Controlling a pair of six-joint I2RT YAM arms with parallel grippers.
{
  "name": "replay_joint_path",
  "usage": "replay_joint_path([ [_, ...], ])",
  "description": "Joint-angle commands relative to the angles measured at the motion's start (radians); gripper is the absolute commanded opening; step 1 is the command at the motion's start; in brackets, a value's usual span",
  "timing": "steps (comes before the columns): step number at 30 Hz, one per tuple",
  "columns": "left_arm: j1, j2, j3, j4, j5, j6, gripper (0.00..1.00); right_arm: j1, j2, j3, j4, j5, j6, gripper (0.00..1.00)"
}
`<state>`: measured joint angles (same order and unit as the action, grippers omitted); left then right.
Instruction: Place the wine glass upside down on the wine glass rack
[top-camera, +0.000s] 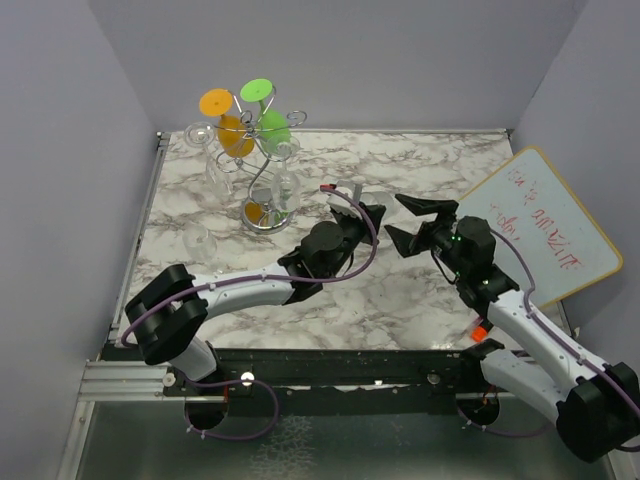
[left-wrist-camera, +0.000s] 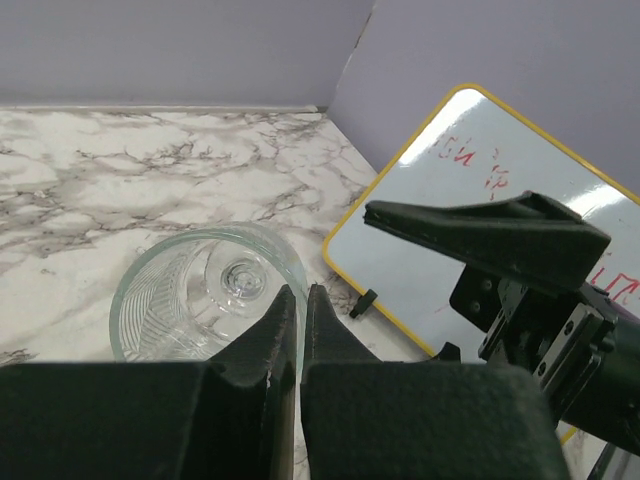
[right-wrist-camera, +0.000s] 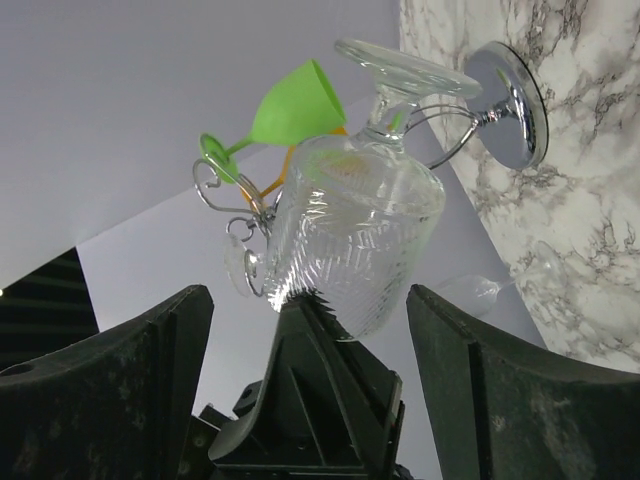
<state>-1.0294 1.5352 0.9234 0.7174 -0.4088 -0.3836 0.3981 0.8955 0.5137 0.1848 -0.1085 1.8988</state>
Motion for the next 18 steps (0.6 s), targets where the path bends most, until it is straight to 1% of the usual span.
replay_joint_path([
  [1,-0.003,0.011,0.025,0.102,0.003,-0.010,0.00,-0.004,0.077,0.066,-0.005,0.009,-0.012,0.86],
  [2,-0.003,0.011,0.026,0.106,0.007,-0.009,0.00,-0.003,0.094,0.071,-0.002,-0.009,-0.011,0.88],
  [3,-0.003,0.012,0.025,0.110,0.013,-0.008,0.00,-0.004,0.110,0.078,-0.005,-0.028,-0.008,0.92],
  [5,-0.003,0.013,0.024,0.116,0.031,-0.002,0.00,-0.003,0.134,0.093,-0.028,-0.056,-0.002,0.96],
  [8,-0.003,0.016,0.017,0.134,0.043,0.000,0.00,-0.002,0.146,0.095,-0.040,-0.065,0.014,0.97],
  [12,-0.003,0.024,0.013,0.155,0.066,0.000,0.00,-0.002,0.162,0.095,-0.013,-0.071,0.037,0.97],
  [18,-0.003,0.043,0.018,0.178,0.080,0.002,0.00,-0.002,0.206,0.134,-0.011,-0.092,0.048,0.97],
])
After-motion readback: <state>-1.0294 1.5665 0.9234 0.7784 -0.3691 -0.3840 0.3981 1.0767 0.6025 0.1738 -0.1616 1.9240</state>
